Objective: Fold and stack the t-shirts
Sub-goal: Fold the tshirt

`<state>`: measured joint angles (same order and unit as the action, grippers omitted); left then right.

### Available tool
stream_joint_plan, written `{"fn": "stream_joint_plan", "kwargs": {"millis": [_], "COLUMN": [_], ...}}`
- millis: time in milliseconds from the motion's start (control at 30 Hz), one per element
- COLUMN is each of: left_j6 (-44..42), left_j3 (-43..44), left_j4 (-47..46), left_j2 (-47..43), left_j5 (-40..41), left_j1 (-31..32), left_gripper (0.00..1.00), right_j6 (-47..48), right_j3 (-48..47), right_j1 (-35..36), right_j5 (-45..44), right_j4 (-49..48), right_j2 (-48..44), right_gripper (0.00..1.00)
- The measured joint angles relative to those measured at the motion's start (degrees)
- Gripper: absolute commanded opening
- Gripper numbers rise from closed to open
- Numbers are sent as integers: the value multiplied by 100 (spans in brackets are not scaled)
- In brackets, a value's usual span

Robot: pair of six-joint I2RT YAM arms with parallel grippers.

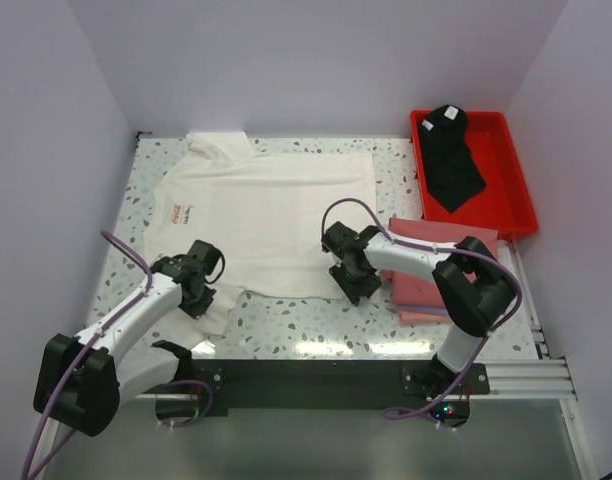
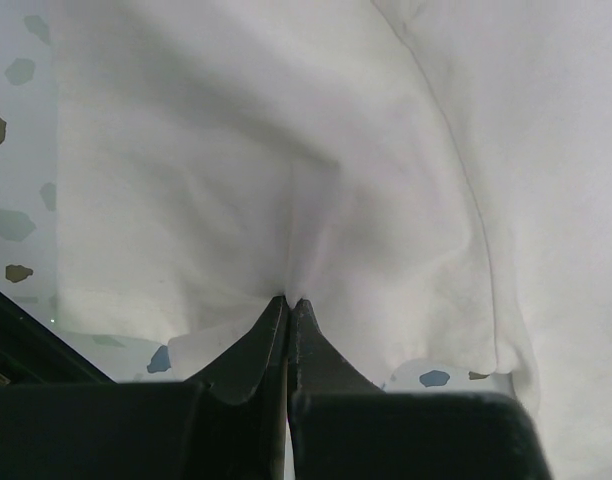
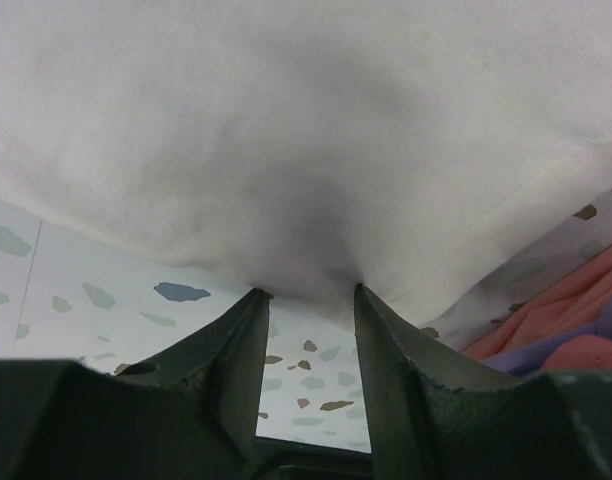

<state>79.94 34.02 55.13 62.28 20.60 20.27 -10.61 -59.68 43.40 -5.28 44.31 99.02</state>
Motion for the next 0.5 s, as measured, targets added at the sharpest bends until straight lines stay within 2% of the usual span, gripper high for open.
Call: {"fn": "stream_joint_plan", "kwargs": {"millis": [300,500], "left_j6": [-17,-114], "left_j3": [225,540], "left_j4": [2,13], "left_j2": [109,205], "left_j5": [153,289], "left_j1": [0,0], "left_gripper": [0,0], "right_j6": [48,116], "right_j3": [-118,-136], "right_j1": [-2,-2], "right_j5": [-131,-175], "right_j4": [83,107], "right_j2": [109,74], "right_gripper": [15,2]}}
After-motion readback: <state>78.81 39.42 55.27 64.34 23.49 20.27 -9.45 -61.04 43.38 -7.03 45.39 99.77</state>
